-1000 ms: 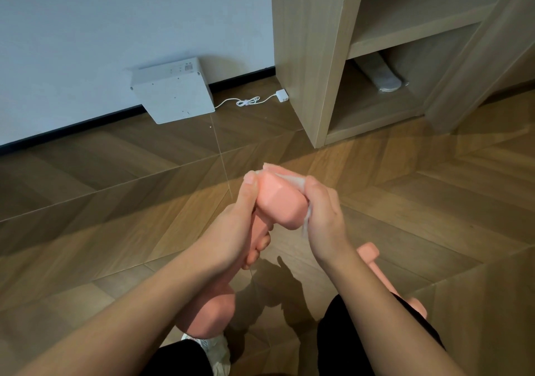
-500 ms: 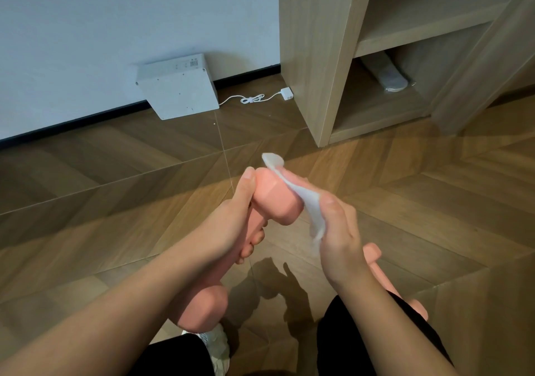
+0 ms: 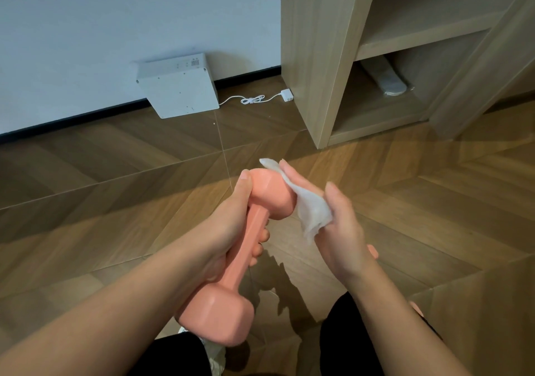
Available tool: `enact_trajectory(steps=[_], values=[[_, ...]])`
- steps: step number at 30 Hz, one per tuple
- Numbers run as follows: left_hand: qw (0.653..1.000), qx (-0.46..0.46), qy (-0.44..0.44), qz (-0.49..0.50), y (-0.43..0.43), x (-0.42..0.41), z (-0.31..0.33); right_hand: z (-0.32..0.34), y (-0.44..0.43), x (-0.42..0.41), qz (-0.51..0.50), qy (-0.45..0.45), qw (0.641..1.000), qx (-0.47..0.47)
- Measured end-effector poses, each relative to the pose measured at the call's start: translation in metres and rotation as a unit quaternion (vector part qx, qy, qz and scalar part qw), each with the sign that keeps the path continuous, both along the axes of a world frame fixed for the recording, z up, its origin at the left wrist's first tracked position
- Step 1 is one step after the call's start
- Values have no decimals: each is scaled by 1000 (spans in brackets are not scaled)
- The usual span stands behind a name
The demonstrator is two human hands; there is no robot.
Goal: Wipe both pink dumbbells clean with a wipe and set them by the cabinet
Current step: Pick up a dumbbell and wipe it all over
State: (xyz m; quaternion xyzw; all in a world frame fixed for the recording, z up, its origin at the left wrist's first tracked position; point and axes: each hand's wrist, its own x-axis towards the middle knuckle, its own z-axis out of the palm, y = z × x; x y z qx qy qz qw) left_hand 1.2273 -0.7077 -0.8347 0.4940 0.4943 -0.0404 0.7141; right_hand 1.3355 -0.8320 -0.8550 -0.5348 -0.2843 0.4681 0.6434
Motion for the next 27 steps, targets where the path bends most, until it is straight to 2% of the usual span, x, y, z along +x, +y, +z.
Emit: enact_trajectory(steps=[2, 5, 11, 13, 17, 23, 27], values=[[1000, -3, 15, 4, -3, -5, 3, 2, -1, 7, -11, 42, 999, -13], [999, -35, 3, 14, -10, 0, 15, -3, -1, 17, -14, 43, 999, -7], [998, -50, -33, -3, -25, -2, 22, -8, 2, 12, -25, -35, 999, -20], [997, 8, -24, -70, -25, -5, 21, -6, 5, 6, -21, -58, 998, -27], [974, 125, 30, -188, -27, -13, 24, -10, 12, 1, -38, -117, 991, -49], [987, 59, -8, -151, -23, -13, 27, -14, 6, 2, -2, -172, 985, -7], [986, 74, 9, -152, -30, -14, 22, -11, 13, 1, -59, -158, 985, -21]])
